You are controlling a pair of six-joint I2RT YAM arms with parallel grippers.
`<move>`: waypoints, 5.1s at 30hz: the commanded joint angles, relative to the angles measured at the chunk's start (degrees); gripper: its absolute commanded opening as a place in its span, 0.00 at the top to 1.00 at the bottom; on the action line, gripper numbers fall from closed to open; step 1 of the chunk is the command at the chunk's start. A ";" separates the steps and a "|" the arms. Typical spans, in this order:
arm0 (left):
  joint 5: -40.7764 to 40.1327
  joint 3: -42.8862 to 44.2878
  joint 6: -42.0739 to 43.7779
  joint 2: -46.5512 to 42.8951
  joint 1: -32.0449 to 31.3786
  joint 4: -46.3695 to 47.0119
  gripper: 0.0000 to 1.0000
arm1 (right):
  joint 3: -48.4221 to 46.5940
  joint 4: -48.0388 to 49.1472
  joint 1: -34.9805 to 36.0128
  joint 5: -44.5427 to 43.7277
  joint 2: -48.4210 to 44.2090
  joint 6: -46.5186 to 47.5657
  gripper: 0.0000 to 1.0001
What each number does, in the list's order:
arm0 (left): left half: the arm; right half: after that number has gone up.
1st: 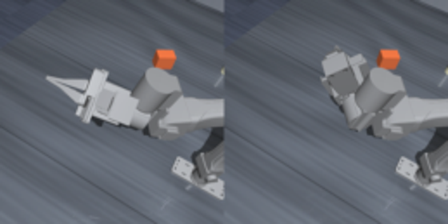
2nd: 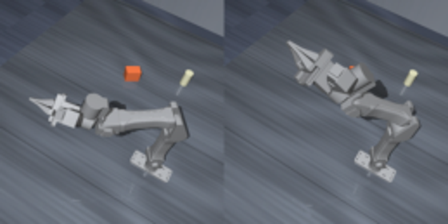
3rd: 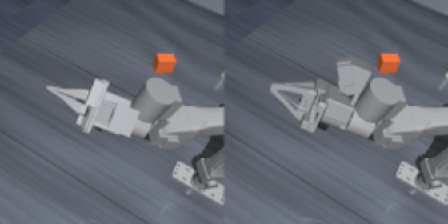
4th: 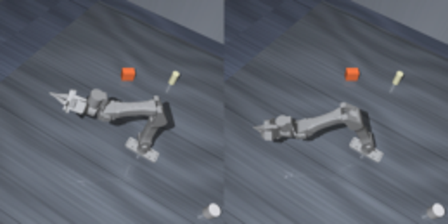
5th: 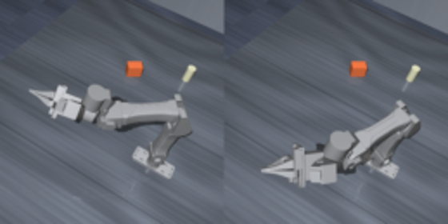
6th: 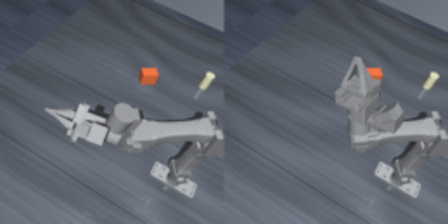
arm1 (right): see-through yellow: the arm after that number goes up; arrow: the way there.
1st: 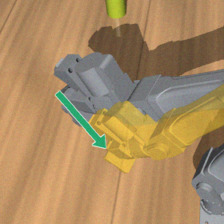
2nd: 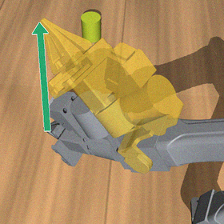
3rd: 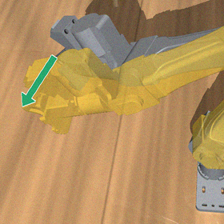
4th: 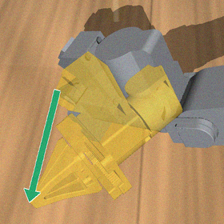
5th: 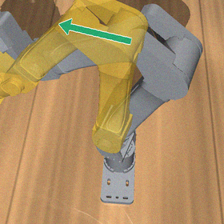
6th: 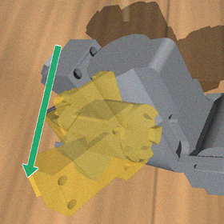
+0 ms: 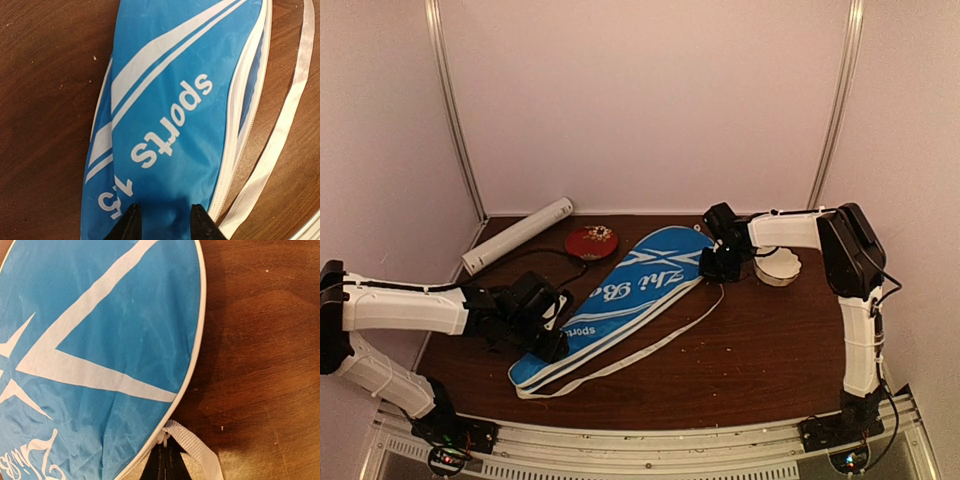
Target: Pack up the badminton gear
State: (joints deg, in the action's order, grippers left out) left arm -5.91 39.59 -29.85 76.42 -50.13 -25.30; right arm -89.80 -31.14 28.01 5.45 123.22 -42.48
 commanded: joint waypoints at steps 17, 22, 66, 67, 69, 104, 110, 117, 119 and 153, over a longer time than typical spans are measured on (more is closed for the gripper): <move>7.47 -8.91 -3.68 -8.08 6.86 -0.78 0.51 | 0.62 -3.25 1.51 -1.46 -0.32 13.02 1.00; 9.46 -8.13 -3.67 -3.22 6.83 1.91 0.54 | 0.70 -3.27 2.69 -1.69 -0.41 15.55 1.00; 16.71 -2.63 5.42 -5.05 4.87 13.39 0.42 | 0.70 -1.92 8.24 2.72 -2.92 18.32 1.00; 15.91 -3.61 5.49 -7.45 4.46 11.74 0.41 | 1.14 -1.70 7.92 3.01 -2.94 18.45 1.00; 13.75 -5.83 3.02 -10.20 3.15 9.31 0.40 | 2.09 -1.16 7.32 3.34 -2.95 18.64 1.00; 11.80 -11.16 -15.13 -0.15 -3.26 22.14 0.66 | 13.26 9.01 38.15 3.05 -11.18 10.53 1.00; 10.43 -12.87 -16.13 -1.96 -3.76 21.99 0.66 | 12.84 9.61 39.64 3.45 -10.87 8.91 1.00; 10.34 -14.97 -19.42 -2.10 -4.71 27.16 0.66 | 7.50 7.05 40.70 4.65 -8.14 11.11 1.00; 10.18 -14.84 -20.06 -1.56 -4.80 27.71 0.67 | 9.08 8.37 41.96 5.04 -9.30 9.78 1.00; 8.91 -15.79 -20.27 -6.43 -4.64 25.33 0.51 | 13.26 15.04 49.04 7.04 -10.44 5.94 0.73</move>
State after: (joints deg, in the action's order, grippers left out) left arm 3.60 22.39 -52.93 72.64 -55.07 1.58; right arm -79.42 -18.13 77.19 11.94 117.40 -36.40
